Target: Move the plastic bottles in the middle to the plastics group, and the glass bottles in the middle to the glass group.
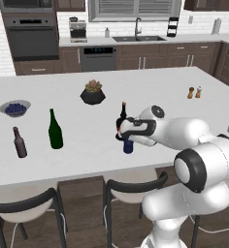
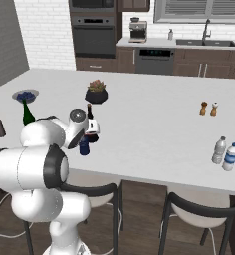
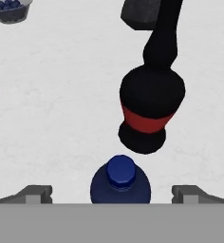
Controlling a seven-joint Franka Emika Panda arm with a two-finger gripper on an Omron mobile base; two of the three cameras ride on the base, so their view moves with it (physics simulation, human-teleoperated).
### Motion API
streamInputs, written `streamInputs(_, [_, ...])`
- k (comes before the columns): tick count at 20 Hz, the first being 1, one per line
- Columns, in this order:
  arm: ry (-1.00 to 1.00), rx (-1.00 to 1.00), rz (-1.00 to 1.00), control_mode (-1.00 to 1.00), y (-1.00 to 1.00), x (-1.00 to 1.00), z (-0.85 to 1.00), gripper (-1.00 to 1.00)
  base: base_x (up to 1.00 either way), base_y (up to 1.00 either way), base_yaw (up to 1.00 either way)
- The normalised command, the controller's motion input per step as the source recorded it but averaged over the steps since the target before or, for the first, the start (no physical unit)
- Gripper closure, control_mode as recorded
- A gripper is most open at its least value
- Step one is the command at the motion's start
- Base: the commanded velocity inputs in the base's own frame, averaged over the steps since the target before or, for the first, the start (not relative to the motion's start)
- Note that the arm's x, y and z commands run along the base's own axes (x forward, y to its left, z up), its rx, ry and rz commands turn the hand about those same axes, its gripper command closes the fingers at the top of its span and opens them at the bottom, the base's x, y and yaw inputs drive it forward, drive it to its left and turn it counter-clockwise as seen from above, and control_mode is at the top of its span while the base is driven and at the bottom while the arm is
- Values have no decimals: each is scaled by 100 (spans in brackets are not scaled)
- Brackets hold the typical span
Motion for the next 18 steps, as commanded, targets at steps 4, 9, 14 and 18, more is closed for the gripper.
streamInputs(4, [0, 0, 0, -100, 0, 0, -8, -100, 0, 0, 0])
streamInputs(9, [0, 0, 0, -100, 0, 7, -2, -100, 0, 0, 0])
streamInputs(14, [0, 0, 0, -100, -1, 4, 0, -100, 0, 0, 0])
streamInputs(18, [0, 0, 0, -100, -1, 1, -4, -100, 0, 0, 0])
